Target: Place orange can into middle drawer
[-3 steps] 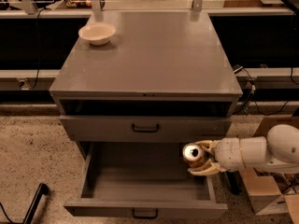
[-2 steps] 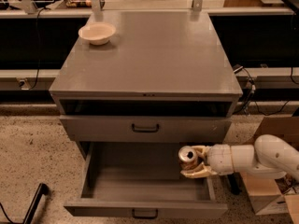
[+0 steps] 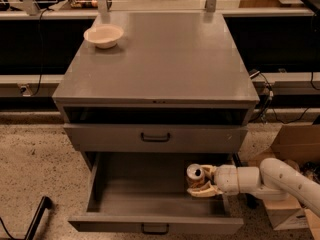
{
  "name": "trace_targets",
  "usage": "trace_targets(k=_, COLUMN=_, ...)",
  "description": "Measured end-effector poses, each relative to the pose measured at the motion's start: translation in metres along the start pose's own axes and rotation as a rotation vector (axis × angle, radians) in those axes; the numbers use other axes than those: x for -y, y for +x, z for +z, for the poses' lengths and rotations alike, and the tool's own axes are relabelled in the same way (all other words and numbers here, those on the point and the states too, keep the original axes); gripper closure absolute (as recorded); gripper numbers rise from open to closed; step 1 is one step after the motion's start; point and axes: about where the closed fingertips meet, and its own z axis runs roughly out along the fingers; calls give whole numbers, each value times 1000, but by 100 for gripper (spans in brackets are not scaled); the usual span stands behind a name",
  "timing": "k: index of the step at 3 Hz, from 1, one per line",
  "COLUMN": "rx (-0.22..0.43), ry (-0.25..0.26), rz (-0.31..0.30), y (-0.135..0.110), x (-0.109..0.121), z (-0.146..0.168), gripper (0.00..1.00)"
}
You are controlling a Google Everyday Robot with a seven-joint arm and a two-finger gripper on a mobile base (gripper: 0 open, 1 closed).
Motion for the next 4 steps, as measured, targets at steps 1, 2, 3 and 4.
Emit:
trace_targets(k=1, rx=28, ry=11, rz=35, y=25, x=1, z=12, gripper=100)
trace_targets(k=2, rx=62, ry=28, rz=61, y=51, x=3, z=15, gripper=100)
trace_targets(k=3, rx=85, ry=41, rz=90, y=78, x=-1, z=11, gripper=82)
trace_targets(k=4, rx=74, ry=36, rz=91, y=90, x=-3, z=7, gripper=59)
